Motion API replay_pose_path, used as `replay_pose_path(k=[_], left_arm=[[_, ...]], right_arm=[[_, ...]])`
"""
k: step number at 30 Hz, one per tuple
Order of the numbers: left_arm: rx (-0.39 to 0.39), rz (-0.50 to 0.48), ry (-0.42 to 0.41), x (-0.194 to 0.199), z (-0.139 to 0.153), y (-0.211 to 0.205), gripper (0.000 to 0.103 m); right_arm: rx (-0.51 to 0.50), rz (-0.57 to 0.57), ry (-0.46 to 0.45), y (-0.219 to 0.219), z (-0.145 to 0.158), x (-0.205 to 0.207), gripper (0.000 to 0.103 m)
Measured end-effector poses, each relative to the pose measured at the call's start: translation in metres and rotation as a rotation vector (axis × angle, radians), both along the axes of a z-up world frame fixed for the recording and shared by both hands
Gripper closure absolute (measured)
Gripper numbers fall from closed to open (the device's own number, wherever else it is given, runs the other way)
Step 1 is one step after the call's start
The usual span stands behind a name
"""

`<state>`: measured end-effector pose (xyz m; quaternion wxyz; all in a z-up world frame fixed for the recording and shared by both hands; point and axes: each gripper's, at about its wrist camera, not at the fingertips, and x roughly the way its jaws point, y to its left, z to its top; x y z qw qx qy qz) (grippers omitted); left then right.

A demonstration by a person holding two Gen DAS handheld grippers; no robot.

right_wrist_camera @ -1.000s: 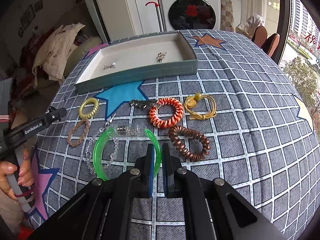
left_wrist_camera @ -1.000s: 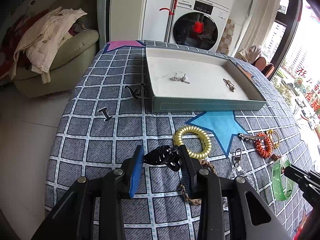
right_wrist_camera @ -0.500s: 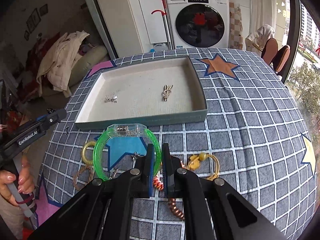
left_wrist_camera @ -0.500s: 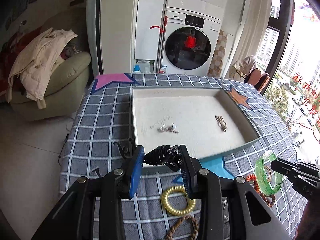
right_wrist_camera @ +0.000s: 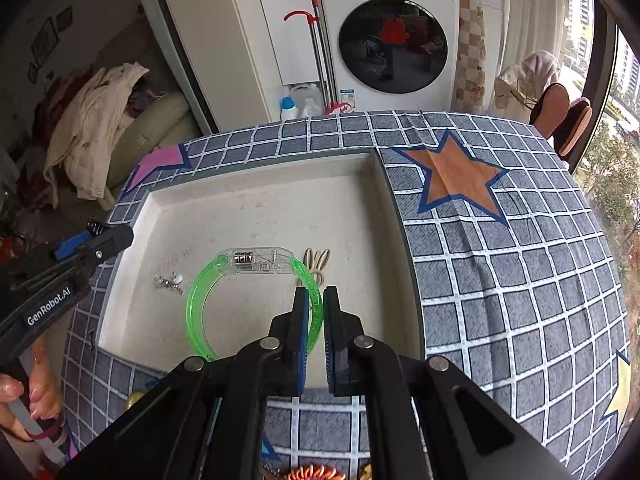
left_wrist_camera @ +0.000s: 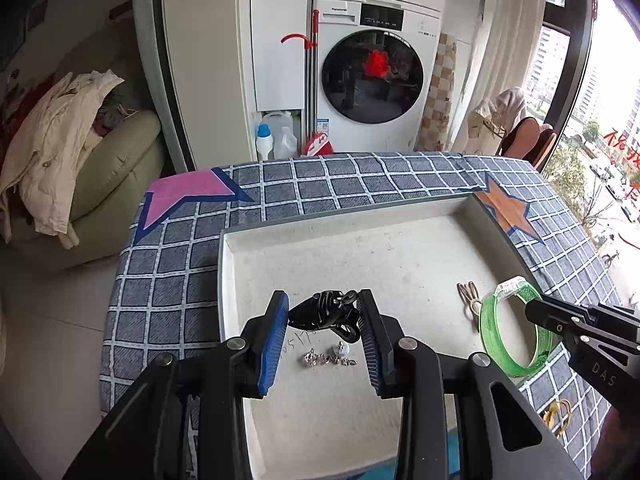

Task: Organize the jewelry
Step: 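Carry the claw clip and green bangle into the tray and open both tools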

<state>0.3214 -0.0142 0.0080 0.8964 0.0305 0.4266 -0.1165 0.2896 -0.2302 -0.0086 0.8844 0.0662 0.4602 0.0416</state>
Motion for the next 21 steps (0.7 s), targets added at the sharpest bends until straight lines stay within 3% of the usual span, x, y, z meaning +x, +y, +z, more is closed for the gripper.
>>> replay_pose_path(k=[6, 10, 21], left_arm=[[0.012, 0.021, 0.057, 0.021, -0.029, -0.004, 0.048], [0.051, 0.030, 0.048, 0.024, -0.039, -0.009, 0.048], [0.099, 0.033, 0.060, 0.028, -0.055, -0.016, 0.048]], right_arm=[[-0.041, 0.002, 0.014, 0.007, -0.015, 0.034, 0.095], [-0.052, -0.003, 0.026, 0.012, -0.025, 0.051, 0.095], [-0.083, -0.008, 0.036, 0.017, -0.040, 0.053, 0.095]])
